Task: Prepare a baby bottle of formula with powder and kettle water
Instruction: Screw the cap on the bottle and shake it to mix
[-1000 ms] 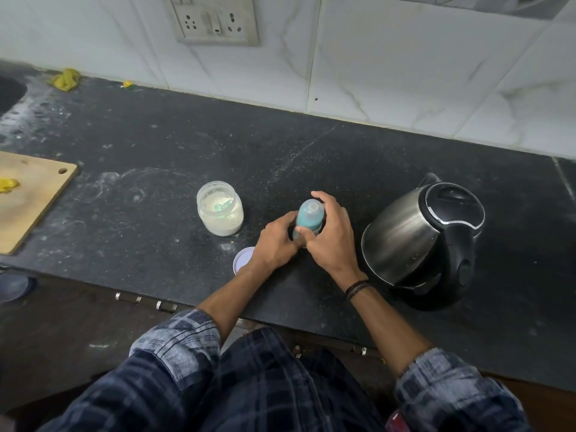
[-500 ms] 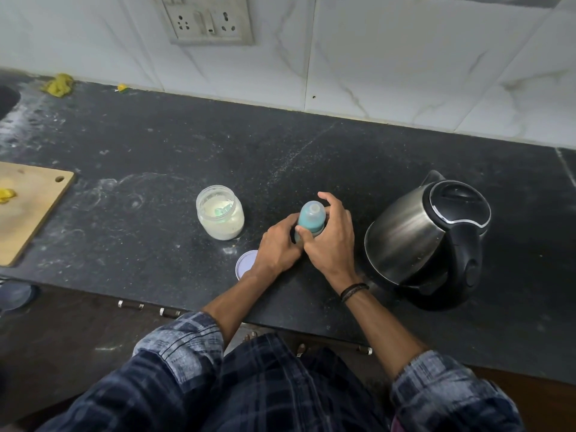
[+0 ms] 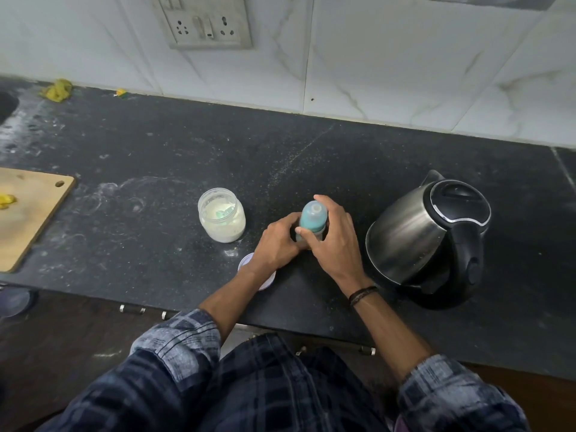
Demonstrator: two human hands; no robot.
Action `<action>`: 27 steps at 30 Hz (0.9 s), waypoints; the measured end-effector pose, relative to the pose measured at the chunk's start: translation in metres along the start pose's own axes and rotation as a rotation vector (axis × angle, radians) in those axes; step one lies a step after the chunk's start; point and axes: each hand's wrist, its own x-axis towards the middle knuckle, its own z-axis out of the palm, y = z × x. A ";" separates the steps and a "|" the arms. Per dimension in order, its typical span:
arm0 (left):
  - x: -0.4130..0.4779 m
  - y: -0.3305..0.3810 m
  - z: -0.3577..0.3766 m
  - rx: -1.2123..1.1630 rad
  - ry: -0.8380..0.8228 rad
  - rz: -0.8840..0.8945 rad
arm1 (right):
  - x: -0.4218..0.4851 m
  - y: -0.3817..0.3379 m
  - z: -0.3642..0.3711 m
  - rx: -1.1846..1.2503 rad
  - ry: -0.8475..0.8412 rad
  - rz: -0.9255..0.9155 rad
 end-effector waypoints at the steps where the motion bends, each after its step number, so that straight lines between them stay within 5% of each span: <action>1: 0.000 0.000 -0.001 0.006 -0.016 0.007 | -0.001 0.001 -0.001 -0.007 -0.021 -0.012; 19: -0.022 -0.042 -0.020 0.170 -0.004 0.055 | 0.019 -0.009 -0.038 -0.092 -0.288 -0.068; 21: -0.022 -0.049 -0.018 0.182 -0.013 0.078 | 0.021 -0.023 -0.054 -0.002 -0.155 -0.118; 25: -0.020 -0.055 -0.016 0.179 0.003 0.084 | 0.016 -0.044 -0.049 0.611 0.346 -0.003; 27: -0.020 -0.056 -0.016 0.201 0.005 0.088 | 0.017 -0.049 -0.047 0.635 0.280 0.039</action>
